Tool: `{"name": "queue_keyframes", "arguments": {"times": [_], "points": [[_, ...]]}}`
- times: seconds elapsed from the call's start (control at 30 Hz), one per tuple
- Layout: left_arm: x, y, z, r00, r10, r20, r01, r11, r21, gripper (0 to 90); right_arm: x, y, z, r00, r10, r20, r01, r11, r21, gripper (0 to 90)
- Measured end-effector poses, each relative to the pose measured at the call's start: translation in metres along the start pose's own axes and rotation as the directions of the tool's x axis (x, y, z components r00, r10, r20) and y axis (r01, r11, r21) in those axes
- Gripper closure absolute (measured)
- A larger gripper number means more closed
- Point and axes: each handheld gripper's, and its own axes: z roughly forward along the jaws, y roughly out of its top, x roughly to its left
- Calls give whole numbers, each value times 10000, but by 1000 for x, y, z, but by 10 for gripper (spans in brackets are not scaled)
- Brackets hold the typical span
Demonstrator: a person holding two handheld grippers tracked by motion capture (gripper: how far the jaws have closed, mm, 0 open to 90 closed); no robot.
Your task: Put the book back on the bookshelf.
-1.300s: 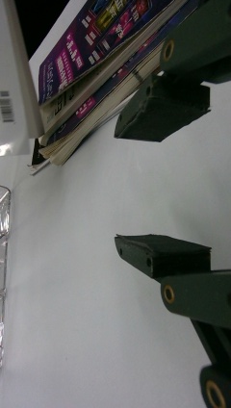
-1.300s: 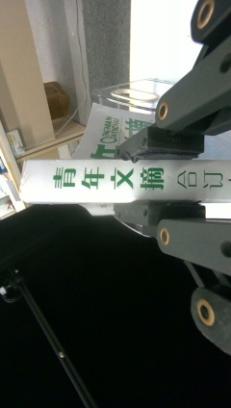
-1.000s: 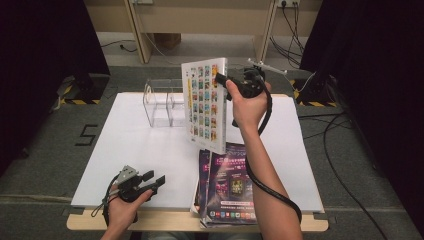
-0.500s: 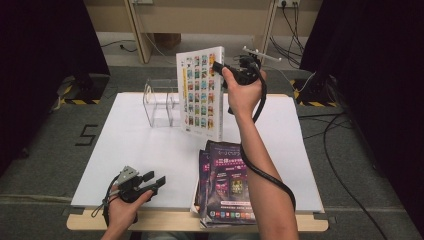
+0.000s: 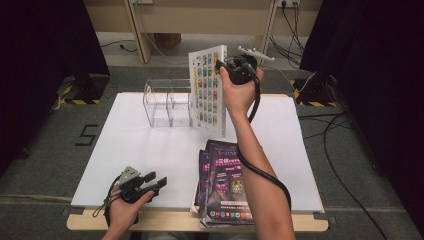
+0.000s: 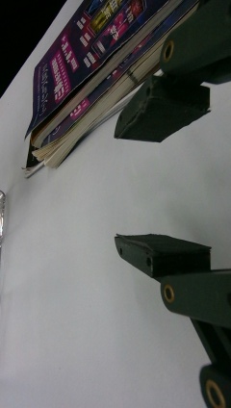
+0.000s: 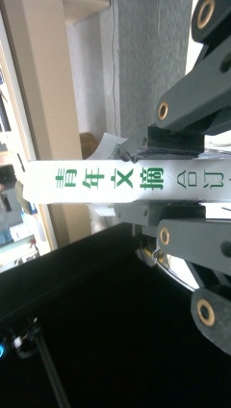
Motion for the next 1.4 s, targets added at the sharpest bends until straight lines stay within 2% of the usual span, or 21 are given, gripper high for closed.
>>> {"name": "queue_keyframes", "arguments": {"times": [0.17, 0.3, 0.63, 0.9, 0.97, 1.07, 1.13, 1.2, 1.23, 1.4], "points": [[0, -1, -1, 10000, -14, 38, 14, 10000, -15, 423, 10, -2, 12, 9988, -347, 357, 346, 9994, 16, 742], [1, -1, -1, 10000, -20, 44, 20, 10000, 29, 423, 13, -3, 20, 9979, -392, 508, 392, 9992, -5, 742], [1, -2, -1, 10000, -8, 45, 7, 10000, 41, 424, 13, -5, 36, 9991, -173, 381, 174, 9998, -15, 742], [3, -2, -1, 10000, -55, 21, 55, 10000, 20, 424, 16, -1, 51, 9997, -109, 226, 118, 9992, -377, 742], [3, -2, 0, 9999, -102, 59, 102, 9999, 57, 424, 16, -4, 60, 9994, -225, 272, 242, 9977, -634, 741], [3, -3, 1, 10000, -26, 85, 25, 9999, 105, 425, 15, -8, 68, 9992, -230, 332, 249, 9979, -605, 741], [3, -3, 1, 10000, 19, 77, -20, 9999, 99, 425, 13, -19, 77, 9983, -296, 495, 315, 9988, -373, 740], [4, -4, 0, 10000, -39, 86, 38, 10000, 70, 425, 13, -24, 78, 9980, -373, 518, 389, 9988, -291, 740], [5, -4, 0, 10000, -25, 91, 24, 9999, 110, 425, 13, -32, 78, 9977, -483, 476, 500, 9981, -348, 740], [5, -4, 0, 9999, -71, 83, 70, 9999, 88, 425, 16, -36, 65, 9964, -677, 512, 708, 9957, -604, 738]]}}
